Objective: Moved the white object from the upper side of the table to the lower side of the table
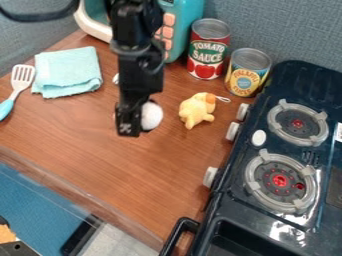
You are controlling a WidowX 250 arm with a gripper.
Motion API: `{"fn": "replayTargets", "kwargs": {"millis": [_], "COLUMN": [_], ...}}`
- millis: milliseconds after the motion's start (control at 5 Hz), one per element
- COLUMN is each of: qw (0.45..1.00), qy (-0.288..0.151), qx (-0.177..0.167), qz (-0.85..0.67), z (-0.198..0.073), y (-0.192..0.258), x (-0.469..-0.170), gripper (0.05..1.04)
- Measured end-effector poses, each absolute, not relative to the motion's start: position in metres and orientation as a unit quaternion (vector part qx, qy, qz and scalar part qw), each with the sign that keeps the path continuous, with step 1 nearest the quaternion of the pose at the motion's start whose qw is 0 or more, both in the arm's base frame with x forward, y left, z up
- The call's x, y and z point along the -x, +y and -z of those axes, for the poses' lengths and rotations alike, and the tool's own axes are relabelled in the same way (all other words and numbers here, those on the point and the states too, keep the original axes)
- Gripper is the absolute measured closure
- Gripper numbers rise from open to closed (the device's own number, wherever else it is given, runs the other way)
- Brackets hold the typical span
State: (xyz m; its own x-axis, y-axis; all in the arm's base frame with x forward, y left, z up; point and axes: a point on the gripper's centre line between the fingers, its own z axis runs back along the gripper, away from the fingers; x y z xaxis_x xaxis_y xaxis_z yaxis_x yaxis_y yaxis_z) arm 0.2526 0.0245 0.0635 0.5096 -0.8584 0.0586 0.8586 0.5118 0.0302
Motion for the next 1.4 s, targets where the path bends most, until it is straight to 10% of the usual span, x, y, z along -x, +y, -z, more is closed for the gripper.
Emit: {"fn": "replayTargets", "kwargs": {"millis": [600, 800, 1400], "qw": [0.85, 0.85, 0.854], "qy": [0.052, 0.057, -0.006], "qx": [0.002, 0.007, 0.018], "qz": [0.524, 0.523, 0.52], "z": [-0.003, -0.003, -0.062], "y": [0.031, 0.032, 0.035], "x": [-0.238, -0.238, -0.238], "gripper": [0.428, 0.164, 0.082]}}
